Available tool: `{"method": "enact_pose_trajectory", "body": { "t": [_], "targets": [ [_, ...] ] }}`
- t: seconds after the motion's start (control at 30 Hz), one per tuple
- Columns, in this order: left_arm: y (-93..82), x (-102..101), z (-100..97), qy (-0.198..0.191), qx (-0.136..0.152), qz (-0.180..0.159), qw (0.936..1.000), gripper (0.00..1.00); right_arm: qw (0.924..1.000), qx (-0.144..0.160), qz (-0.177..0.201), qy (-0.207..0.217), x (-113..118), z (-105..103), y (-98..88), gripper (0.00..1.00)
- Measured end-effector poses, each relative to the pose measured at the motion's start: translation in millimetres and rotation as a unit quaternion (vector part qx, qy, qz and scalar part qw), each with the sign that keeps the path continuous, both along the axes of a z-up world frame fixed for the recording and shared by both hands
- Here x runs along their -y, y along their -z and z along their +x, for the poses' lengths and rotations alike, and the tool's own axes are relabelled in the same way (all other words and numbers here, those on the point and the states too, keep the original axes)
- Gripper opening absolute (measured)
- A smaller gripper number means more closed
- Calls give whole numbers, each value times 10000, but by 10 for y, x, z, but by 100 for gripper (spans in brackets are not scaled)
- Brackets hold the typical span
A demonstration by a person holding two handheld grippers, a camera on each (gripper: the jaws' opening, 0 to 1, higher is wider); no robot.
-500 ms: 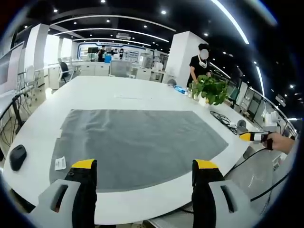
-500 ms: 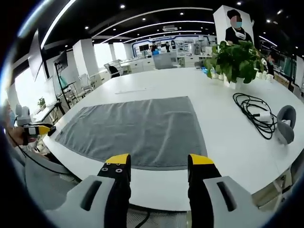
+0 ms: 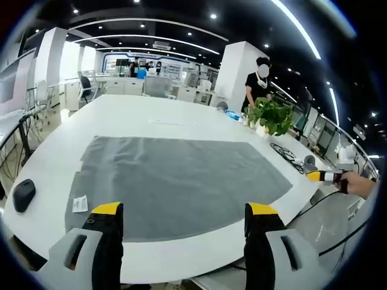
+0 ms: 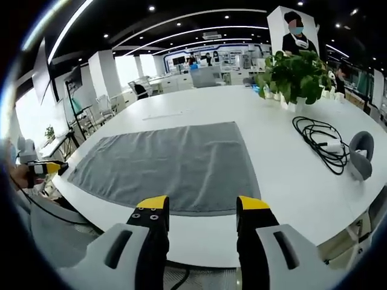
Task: Fold the towel on the table until its edges align and the towel forms a compact rectangular stack.
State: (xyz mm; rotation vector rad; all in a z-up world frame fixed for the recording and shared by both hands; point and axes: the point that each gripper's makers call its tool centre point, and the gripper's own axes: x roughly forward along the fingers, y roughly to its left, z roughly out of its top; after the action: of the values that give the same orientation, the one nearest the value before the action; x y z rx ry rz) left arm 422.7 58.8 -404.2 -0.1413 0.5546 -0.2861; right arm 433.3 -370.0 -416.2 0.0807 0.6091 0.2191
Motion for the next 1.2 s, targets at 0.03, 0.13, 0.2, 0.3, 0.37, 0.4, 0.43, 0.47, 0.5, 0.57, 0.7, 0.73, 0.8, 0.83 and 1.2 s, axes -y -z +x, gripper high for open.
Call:
{"method": "enact_pose_trajectory", "body": {
  "t": [0.03, 0.13, 0.2, 0.3, 0.37, 0.4, 0.43, 0.47, 0.5, 0.57, 0.7, 0.73, 0.8, 0.83, 1.2],
  "targets": [
    [-4, 4, 0, 2, 1, -1, 10000, 84, 10000, -1, -9, 11, -6, -4, -10, 43],
    [-25, 27, 3, 21, 17, 1, 10000, 84, 10000, -41, 1, 11, 33, 6, 35, 42],
    [-5, 2, 23, 36, 23, -6, 10000, 84, 10000, -32, -16, 18, 32, 10, 41, 42],
    [-18, 34, 26, 51, 26, -7, 10000, 84, 10000, -37, -7, 40, 45, 5, 32, 41],
    [-35, 65, 16, 69, 18, -24, 10000, 84, 10000, -35, -10, 58, 41, 6, 34, 40],
    [-40, 79, 9, 68, 5, -39, 10000, 84, 10000, -37, -20, 78, 48, 3, 31, 40],
    [-3, 48, 20, 66, -9, -53, 10000, 84, 10000, -39, -28, 83, 53, -1, 28, 40],
    [8, 38, 24, 66, -8, -57, 10000, 84, 10000, -38, -26, 83, 48, 3, 30, 39],
    [-19, 61, 12, 70, -7, -59, 10000, 84, 10000, -38, -22, 82, 46, 4, 31, 39],
    [-20, 58, 13, 78, -13, -59, 10000, 84, 10000, -34, -18, 87, 44, 5, 24, 39],
    [-27, 44, 23, 85, 4, -55, 9999, 84, 10000, -20, -26, -18, 18, 2, 24, 38],
    [-25, 42, 27, 87, 2, -55, 9999, 84, 10000, -25, -57, -44, 9, 2, 30, 38],
    [-49, 74, 18, 103, 0, -51, 9999, 84, 9999, -54, -92, -61, 5, -11, 37, 38],
    [-33, 54, 24, 110, 1, -51, 9999, 83, 9999, -53, -97, -63, 9, -18, 33, 38],
    [-142, 150, 104, 167, 140, -31, 9998, 80, 9999, -68, -125, 56, 91, 57, 25, 38]
  ]
}}
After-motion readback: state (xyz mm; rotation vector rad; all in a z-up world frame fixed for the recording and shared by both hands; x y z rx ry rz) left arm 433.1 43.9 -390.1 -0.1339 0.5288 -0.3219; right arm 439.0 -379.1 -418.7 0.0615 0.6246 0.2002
